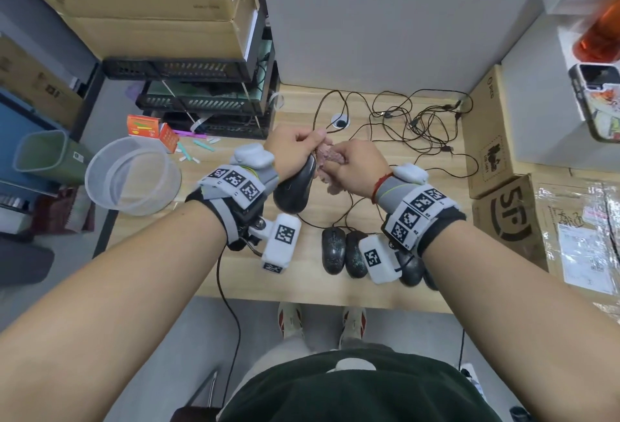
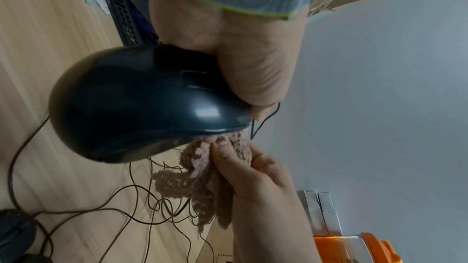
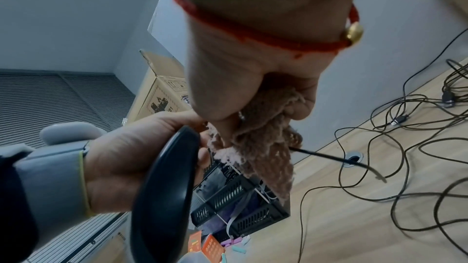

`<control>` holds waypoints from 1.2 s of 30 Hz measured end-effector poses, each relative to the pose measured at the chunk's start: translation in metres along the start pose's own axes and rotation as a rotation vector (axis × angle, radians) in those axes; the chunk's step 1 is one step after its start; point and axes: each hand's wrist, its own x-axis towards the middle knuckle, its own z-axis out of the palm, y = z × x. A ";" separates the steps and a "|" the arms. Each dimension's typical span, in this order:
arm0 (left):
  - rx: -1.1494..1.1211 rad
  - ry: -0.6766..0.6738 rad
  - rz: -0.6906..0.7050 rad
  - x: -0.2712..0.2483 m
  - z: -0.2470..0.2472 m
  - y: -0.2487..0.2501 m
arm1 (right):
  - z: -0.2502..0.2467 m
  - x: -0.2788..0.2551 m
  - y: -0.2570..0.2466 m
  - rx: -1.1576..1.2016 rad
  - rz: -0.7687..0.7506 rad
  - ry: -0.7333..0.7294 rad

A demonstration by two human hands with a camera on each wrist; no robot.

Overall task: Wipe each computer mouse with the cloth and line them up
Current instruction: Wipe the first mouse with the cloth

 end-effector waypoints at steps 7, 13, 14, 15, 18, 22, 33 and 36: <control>-0.228 0.032 -0.116 0.000 -0.010 -0.004 | 0.001 -0.001 0.015 0.003 0.027 0.004; -0.391 0.233 -0.241 0.010 -0.050 0.008 | -0.002 -0.009 0.059 0.167 0.252 0.037; -0.400 0.273 -0.274 0.012 -0.059 0.009 | -0.004 -0.013 0.068 0.223 0.304 0.029; -0.407 0.298 -0.308 0.011 -0.066 0.011 | -0.007 -0.015 0.078 0.260 0.349 0.039; -0.250 0.308 -0.273 0.010 -0.075 0.003 | -0.011 -0.009 0.101 0.231 0.465 0.186; 0.084 0.180 -0.156 0.007 -0.053 -0.017 | -0.021 -0.004 0.083 0.347 0.376 0.358; -0.191 -0.006 -0.160 0.005 -0.015 0.004 | -0.014 0.001 -0.005 0.060 -0.157 0.195; -0.274 -0.078 -0.191 0.006 -0.020 0.008 | -0.010 0.001 0.001 0.026 -0.130 0.134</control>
